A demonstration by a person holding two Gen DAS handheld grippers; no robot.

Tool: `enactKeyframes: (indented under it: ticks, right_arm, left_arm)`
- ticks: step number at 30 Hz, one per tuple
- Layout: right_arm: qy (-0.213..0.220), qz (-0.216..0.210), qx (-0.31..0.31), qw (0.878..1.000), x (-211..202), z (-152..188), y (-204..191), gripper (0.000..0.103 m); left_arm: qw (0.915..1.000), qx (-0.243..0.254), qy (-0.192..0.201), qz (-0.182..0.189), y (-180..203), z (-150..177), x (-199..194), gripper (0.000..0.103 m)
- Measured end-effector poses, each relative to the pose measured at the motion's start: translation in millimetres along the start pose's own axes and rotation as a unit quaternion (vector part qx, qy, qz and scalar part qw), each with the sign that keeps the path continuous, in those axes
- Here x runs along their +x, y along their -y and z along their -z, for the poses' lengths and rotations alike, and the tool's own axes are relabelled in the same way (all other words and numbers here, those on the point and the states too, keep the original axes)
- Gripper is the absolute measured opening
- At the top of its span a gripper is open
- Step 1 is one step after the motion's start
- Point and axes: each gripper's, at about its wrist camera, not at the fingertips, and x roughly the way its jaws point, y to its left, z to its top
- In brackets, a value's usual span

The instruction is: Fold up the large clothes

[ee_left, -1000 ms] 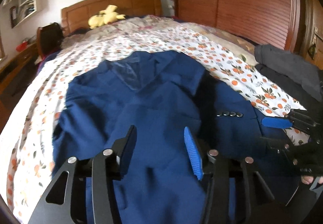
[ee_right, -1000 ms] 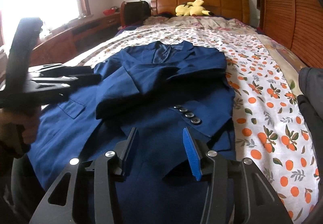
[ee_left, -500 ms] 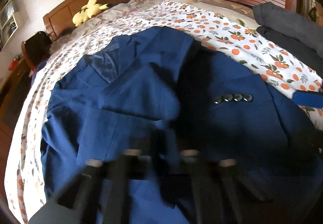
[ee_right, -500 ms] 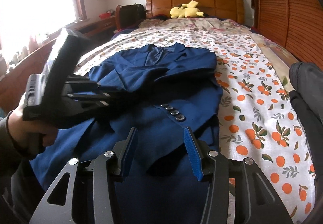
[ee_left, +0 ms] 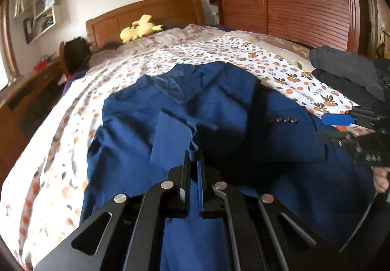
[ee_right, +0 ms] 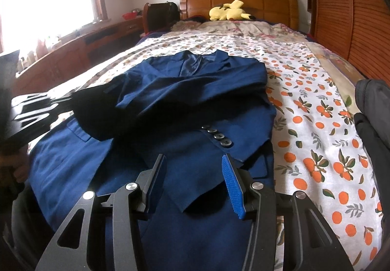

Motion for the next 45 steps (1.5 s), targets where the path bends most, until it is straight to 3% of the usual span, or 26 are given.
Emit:
enactKeyframes:
  ticks: [6, 8, 12, 16, 17, 26, 37, 42, 45]
  right_arm:
    - [-0.007, 0.0, -0.008, 1.0, 8, -2, -8, 0.045]
    - [-0.009, 0.0, -0.012, 1.0, 10, -2, -12, 0.045]
    - [-0.013, 0.0, -0.018, 1.0, 14, -2, -18, 0.045]
    - [-0.016, 0.0, -0.024, 1.0, 17, -2, -21, 0.045]
    - [-0.016, 0.0, -0.026, 1.0, 18, -2, -23, 0.045]
    - [-0.017, 0.001, -0.036, 0.999, 20, 0, -28, 0.054]
    - [-0.013, 0.0, -0.041, 0.999, 19, 0, -28, 0.06]
    - [-0.013, 0.0, -0.041, 0.999, 18, 1, -29, 0.06]
    - [-0.013, 0.001, -0.042, 0.999, 18, 1, -29, 0.06]
  left_arm:
    - [0.9989, -0.038, -0.022, 0.019, -17, 35, -15, 0.011]
    - [0.9985, -0.042, -0.027, 0.021, -19, 44, -18, 0.021]
    - [0.9983, -0.05, -0.026, 0.017, -26, 57, -27, 0.026]
    - [0.9983, -0.054, -0.02, 0.007, -37, 62, -32, 0.043]
    - [0.9984, -0.052, -0.022, 0.0, -41, 61, -30, 0.043]
    - [0.9969, -0.061, -0.044, -0.024, -88, 46, 10, 0.043]
    - [0.9906, -0.083, -0.108, 0.002, -108, 55, 59, 0.043]
    - [0.9898, -0.085, -0.113, 0.015, -108, 59, 63, 0.026]
    - [0.9907, -0.082, -0.105, 0.026, -107, 57, 60, 0.006]
